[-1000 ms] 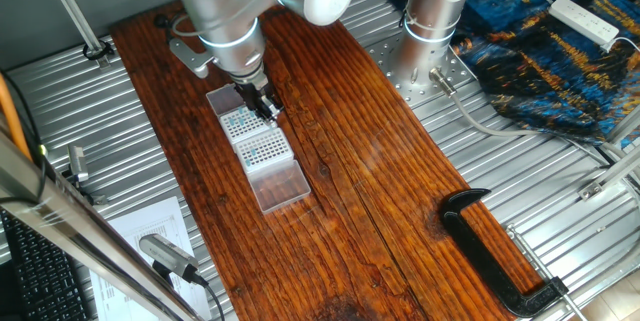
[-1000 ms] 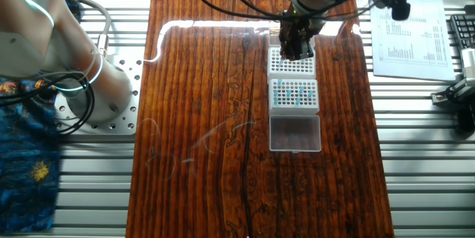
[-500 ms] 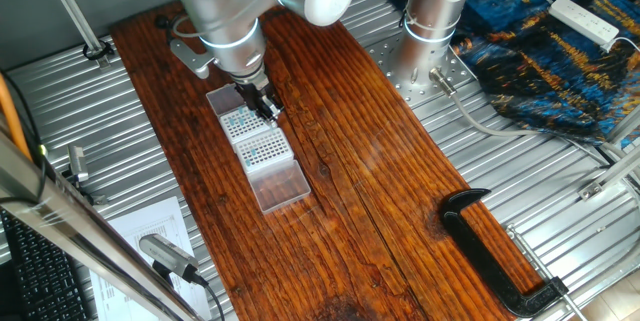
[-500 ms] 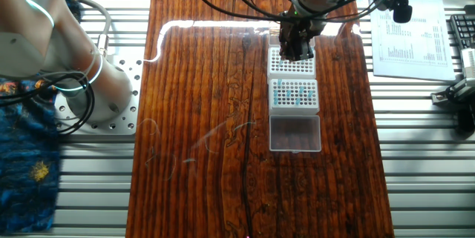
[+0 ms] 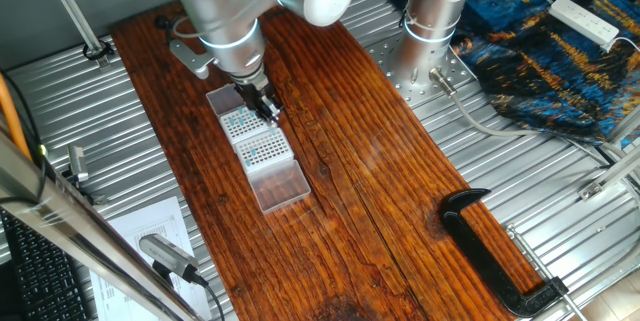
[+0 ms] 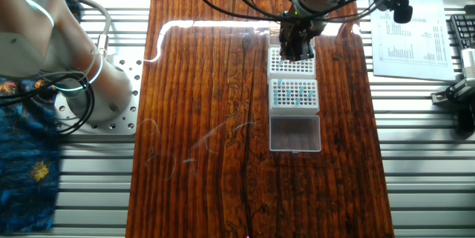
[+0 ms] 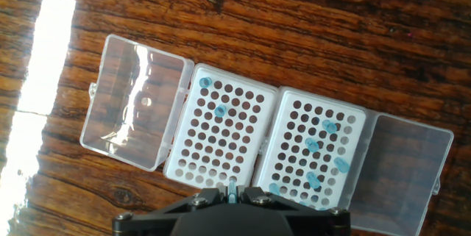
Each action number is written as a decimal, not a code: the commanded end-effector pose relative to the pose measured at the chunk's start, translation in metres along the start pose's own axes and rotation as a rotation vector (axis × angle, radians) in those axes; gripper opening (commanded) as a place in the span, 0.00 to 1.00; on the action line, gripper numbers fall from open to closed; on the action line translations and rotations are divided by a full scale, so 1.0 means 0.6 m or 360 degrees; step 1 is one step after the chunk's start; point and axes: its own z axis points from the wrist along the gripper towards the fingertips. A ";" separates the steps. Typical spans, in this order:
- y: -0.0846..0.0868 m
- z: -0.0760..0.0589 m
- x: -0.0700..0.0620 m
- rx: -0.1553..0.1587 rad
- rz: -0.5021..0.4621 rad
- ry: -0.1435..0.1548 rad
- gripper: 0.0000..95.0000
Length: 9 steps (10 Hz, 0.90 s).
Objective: Transfer all medium pipette tips from one holder to another
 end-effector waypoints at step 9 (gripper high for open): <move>-0.079 -0.030 -0.021 0.0026 -0.0148 -0.0051 0.20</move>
